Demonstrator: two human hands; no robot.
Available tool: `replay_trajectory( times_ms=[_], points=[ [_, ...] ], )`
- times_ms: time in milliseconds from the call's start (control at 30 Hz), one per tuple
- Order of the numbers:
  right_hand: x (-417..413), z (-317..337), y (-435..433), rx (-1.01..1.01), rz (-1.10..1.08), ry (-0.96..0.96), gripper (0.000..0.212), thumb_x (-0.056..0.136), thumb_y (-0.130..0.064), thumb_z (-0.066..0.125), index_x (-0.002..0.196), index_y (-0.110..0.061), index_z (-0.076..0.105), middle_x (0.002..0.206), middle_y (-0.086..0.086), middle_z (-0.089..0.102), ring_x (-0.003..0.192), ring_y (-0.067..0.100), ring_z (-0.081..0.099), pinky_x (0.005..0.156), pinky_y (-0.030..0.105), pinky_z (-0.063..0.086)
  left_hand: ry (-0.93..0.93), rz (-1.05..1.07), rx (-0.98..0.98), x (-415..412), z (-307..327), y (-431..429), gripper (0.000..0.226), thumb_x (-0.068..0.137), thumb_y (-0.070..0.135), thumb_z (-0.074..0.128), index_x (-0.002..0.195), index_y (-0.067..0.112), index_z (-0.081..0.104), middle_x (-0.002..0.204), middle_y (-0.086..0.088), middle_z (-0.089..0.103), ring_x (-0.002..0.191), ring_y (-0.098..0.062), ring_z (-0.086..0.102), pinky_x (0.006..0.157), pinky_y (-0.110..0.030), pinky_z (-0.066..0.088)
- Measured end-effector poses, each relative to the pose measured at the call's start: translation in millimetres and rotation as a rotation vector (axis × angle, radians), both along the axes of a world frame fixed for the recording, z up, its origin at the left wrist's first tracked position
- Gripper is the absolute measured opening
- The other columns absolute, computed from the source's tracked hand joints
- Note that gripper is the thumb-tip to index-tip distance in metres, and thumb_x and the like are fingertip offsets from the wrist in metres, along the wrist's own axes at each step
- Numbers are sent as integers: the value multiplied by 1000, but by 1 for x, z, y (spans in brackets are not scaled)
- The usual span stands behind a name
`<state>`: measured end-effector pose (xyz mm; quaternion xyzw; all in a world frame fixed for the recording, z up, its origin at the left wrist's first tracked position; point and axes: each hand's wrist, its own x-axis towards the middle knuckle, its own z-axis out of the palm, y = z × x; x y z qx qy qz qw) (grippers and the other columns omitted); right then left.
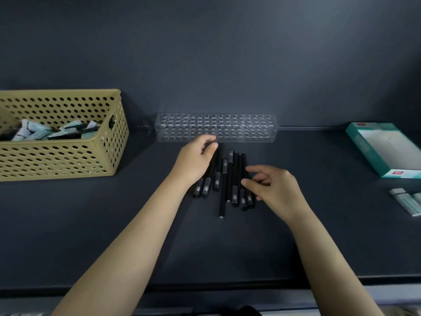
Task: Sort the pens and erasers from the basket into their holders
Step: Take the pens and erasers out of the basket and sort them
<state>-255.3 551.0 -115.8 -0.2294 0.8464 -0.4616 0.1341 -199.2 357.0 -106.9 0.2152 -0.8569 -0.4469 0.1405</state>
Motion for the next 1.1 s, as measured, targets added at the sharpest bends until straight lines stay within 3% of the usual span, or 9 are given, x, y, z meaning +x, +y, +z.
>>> replay_trajectory(
  times_ms=[100,233,400,533,667,767,900,1100],
  points=[
    [3,-4,-4,-16,-3,25,35,81,-26,77,115,-27,68,96,-9,67,76,6,64,75,20,54,-41,32,-90,26,-2,-5,27,97,22,54,123,21,61,123,8,61,110,-7,56,85,-12,35],
    [1,-5,-12,-16,30,64,34,82,-22,76,116,-24,69,99,-11,66,88,3,64,76,12,49,-88,10,-53,48,-4,-2,27,94,21,59,121,25,63,120,11,59,95,-4,60,71,-9,41],
    [-1,-8,-15,-7,57,113,31,84,-21,74,115,-22,70,96,-12,64,86,3,61,79,26,54,-76,-29,-78,53,-6,8,27,94,21,59,121,24,63,122,13,54,92,1,58,68,-1,41],
    [-3,-4,-13,-21,81,129,27,84,-24,73,111,-23,71,96,-11,64,77,4,60,75,20,47,-80,-17,-44,59,-3,8,27,95,23,58,121,28,62,106,14,62,88,5,58,66,1,39],
    [-1,11,-15,-27,137,217,26,83,-25,75,109,-24,71,99,-11,64,85,4,61,80,14,49,-52,-8,-114,71,13,5,26,94,23,59,120,27,64,108,13,62,88,12,55,68,5,36],
    [-2,40,-33,-45,221,287,26,83,-25,75,109,-26,70,103,-15,63,91,-2,59,83,8,46,21,26,-203,90,41,-8,25,93,20,60,116,25,67,110,8,64,94,3,59,79,1,39],
    [5,88,-82,-112,357,402,24,85,-25,73,109,-25,70,107,-14,62,100,-4,54,85,-4,31,112,106,-455,127,85,-49,25,92,18,62,116,22,68,116,9,63,101,-3,58,88,-4,39],
    [38,132,-172,-101,553,496,26,86,-29,71,112,-24,69,113,-11,62,105,0,52,87,5,34,4,280,-596,185,121,-136,25,92,28,61,117,27,66,117,13,59,100,-6,55,92,-24,42]
  ],
)
